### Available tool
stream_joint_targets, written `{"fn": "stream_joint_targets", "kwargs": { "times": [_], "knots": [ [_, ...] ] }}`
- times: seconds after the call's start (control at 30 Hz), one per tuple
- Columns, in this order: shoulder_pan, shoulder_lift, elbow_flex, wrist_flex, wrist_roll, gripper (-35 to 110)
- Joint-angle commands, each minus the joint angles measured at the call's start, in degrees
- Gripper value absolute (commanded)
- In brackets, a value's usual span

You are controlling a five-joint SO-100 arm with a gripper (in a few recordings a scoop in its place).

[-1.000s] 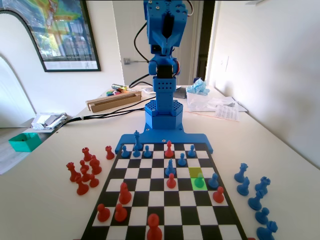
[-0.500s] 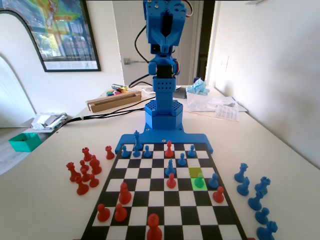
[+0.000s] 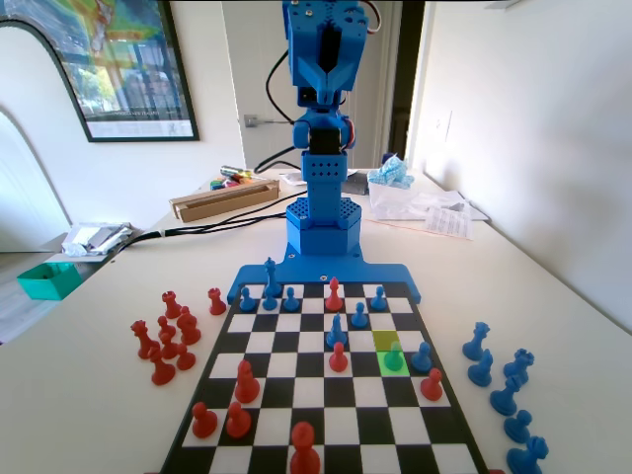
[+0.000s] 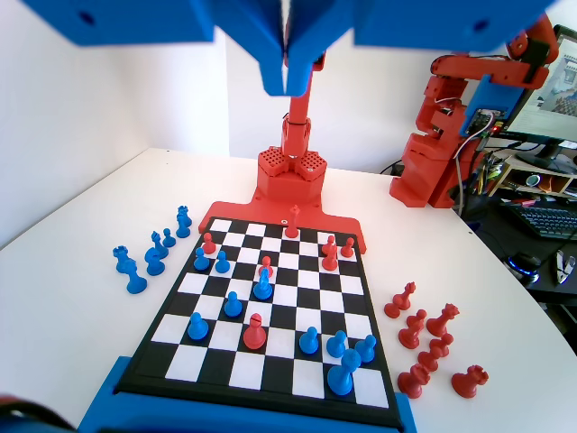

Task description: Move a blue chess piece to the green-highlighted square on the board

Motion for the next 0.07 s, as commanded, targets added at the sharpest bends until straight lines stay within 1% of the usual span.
{"fn": "stream_joint_targets", "kwargs": {
  "times": [0.0, 0.03],
  "knots": [
    [0.0, 1.1, -0.4, -1.0, -0.1, 1],
    [0.0, 1.1, -0.4, -1.0, -0.1, 1]
  ]
}}
